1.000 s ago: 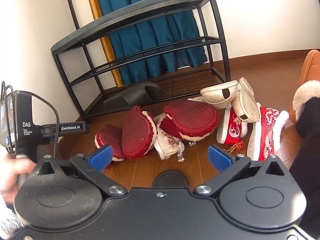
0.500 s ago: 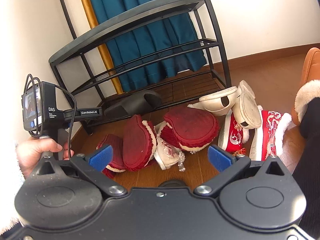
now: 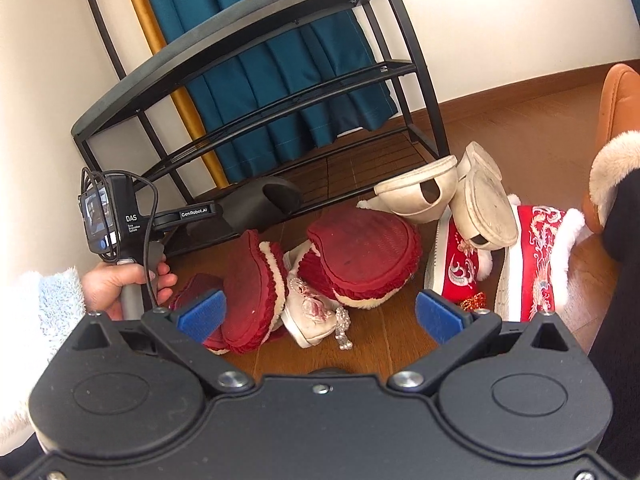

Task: Organize scattered shoes
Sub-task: 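Move the left tool to the black slide sandal on the rack's bottom shelf and close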

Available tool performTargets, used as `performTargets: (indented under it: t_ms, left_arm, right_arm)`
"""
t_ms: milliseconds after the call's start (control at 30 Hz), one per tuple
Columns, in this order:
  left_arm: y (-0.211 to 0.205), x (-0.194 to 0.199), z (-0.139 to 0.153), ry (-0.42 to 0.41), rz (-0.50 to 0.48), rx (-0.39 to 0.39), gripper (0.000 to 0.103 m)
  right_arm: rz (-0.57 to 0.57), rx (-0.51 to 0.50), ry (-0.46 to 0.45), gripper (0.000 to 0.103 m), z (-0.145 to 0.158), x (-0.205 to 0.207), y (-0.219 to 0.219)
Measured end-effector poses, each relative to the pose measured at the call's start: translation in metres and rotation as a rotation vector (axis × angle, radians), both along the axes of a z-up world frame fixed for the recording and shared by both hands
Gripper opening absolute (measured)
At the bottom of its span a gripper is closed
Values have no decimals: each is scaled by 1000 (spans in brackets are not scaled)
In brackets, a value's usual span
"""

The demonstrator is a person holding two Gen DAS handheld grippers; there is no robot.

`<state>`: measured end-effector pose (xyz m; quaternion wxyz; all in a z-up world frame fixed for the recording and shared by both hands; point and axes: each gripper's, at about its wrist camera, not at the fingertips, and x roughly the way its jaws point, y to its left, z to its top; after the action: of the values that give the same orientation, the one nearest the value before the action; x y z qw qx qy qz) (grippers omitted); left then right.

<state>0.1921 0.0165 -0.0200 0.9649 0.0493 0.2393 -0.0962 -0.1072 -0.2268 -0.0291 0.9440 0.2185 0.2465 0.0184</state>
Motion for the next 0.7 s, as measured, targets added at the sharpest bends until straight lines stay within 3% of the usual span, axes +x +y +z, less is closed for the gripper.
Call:
performTargets:
  t_ms: [233,700]
  left_arm:
    - [6,34,-11,51,27,-84,89]
    - [5,73,-32,81,62,-55,89]
  right_arm:
    - [3,41,32,103,-14,9,-2]
    - [8,104,73,103,-37,23,-4]
